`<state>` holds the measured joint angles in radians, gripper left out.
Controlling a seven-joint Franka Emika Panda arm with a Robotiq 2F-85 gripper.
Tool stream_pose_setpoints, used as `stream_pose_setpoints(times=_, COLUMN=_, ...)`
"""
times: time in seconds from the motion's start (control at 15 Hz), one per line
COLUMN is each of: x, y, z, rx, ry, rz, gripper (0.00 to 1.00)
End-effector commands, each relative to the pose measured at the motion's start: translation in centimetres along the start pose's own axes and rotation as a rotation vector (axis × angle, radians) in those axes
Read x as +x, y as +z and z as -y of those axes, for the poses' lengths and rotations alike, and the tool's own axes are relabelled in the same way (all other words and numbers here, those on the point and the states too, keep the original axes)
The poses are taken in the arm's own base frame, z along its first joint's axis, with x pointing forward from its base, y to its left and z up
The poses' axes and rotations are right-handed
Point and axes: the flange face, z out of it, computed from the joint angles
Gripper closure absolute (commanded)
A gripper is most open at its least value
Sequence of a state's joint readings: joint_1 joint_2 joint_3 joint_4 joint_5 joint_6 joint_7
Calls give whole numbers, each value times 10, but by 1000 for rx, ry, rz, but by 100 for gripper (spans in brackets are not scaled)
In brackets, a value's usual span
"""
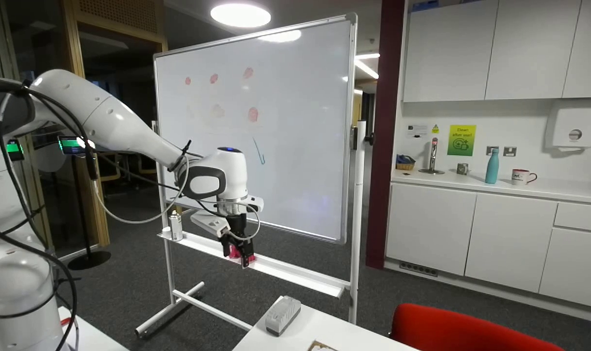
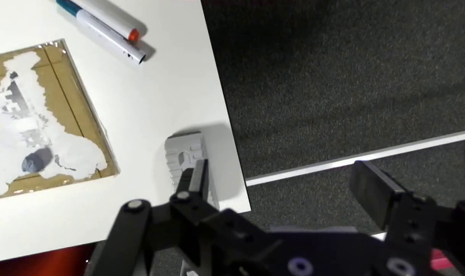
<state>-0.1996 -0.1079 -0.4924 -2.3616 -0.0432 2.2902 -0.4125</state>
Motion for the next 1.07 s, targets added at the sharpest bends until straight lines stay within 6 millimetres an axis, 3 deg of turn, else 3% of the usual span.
stream_pose_setpoints(times=0.0, x=26, y=37, z=-20, rx=-48, ry=11, rz=-10, gripper=0)
stream_pose_setpoints(times=0.33, x=48, y=89, z=-58, rx=-128, ry=12, rz=95, gripper=0)
stream_pose_setpoints(times=0.67, x=70, y=115, z=-90, rx=-171, ry=-31, rz=197, gripper=0)
stream_pose_setpoints(times=0.73, x=74, y=117, z=-94, rx=-169, ry=-30, rz=217, gripper=0)
stream_pose_setpoints(times=0.8, x=61, y=117, z=-81, rx=-163, ry=2, rz=181, gripper=0)
stream_pose_setpoints(times=1.0, x=64, y=124, z=-82, rx=-160, ry=2, rz=192, gripper=0)
